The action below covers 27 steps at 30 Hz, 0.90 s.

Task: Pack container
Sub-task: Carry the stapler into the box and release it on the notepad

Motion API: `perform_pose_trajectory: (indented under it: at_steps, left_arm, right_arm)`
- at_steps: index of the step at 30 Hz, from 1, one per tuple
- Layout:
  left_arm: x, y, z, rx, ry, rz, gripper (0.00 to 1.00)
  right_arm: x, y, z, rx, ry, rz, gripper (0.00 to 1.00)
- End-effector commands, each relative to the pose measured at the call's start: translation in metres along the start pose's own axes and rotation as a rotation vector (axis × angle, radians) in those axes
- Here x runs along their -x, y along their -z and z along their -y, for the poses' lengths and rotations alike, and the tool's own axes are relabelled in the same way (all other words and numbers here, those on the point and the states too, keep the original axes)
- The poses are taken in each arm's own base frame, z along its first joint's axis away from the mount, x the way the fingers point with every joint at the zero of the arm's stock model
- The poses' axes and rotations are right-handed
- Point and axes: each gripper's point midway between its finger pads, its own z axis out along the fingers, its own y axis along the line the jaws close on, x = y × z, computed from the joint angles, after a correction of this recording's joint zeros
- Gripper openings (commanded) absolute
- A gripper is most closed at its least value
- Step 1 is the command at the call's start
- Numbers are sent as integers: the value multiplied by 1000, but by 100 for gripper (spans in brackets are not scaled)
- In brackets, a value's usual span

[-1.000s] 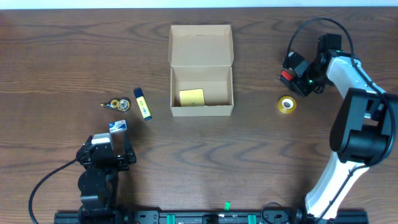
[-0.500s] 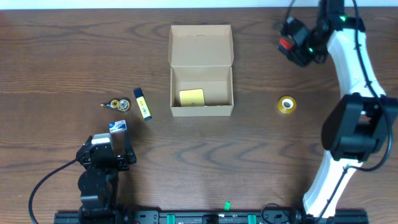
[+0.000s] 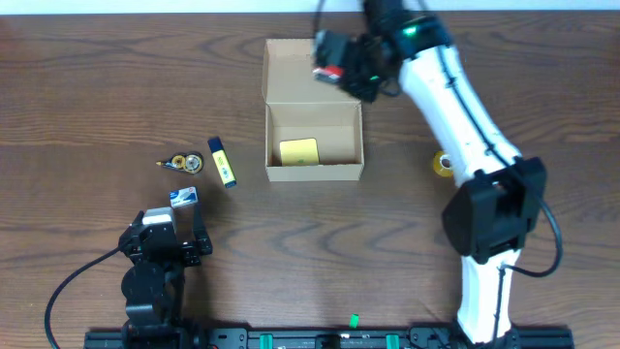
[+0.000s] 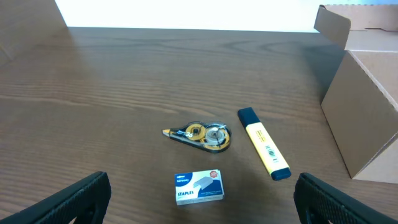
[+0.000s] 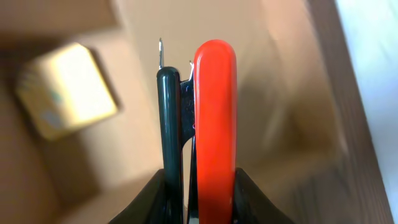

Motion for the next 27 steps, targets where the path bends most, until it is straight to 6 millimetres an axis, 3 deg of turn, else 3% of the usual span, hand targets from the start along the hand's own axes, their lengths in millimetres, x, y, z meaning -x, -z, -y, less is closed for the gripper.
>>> perform_pose_trajectory:
  at_steps: [1, 8, 18, 27]
  left_arm:
    - [-12, -2, 2, -15, 2, -33, 95]
    - [-12, -2, 2, -15, 2, -33, 95]
    - [-12, -2, 2, -15, 2, -33, 95]
    - [-12, -2, 2, -15, 2, -32, 95]
  right_arm:
    - [16, -6, -5, 18, 17, 18, 1]
    - [12, -30, -30, 95, 45, -63, 1]
    - [19, -45, -65, 182, 149, -94, 1]
    - [18, -78, -74, 212, 239, -99, 1]
